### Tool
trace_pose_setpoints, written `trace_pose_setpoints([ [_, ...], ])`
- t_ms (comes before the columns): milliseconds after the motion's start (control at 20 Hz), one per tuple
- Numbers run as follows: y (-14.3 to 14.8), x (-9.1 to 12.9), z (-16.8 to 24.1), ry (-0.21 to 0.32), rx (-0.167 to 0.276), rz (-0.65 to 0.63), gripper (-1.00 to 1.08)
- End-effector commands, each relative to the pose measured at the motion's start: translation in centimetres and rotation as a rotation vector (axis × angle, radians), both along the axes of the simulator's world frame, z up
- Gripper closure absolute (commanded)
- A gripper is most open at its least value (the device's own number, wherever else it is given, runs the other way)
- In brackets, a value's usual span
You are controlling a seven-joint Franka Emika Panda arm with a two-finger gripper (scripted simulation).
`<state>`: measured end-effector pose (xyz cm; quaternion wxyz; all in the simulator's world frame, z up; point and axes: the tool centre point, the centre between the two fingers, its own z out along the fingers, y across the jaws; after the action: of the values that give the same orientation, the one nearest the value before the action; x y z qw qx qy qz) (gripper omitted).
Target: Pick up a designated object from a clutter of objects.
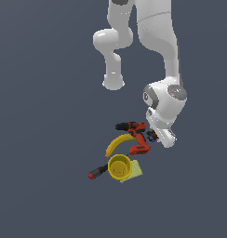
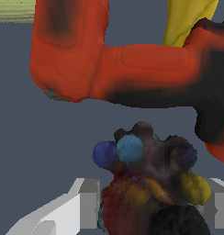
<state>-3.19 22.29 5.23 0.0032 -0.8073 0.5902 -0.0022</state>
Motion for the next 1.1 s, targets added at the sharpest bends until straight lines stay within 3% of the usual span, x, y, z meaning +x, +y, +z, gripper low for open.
trace_pose_setpoints([
  [0, -0.6, 0.2, 1.2, -0.002, 0.001, 0.0, 1.08],
  [400, -3.8, 0.8, 7.4, 0.0, 0.001, 0.0, 1.08],
  [1050, -10.7, 2.4, 21.2, 0.004, 0.003, 0.001, 1.08],
])
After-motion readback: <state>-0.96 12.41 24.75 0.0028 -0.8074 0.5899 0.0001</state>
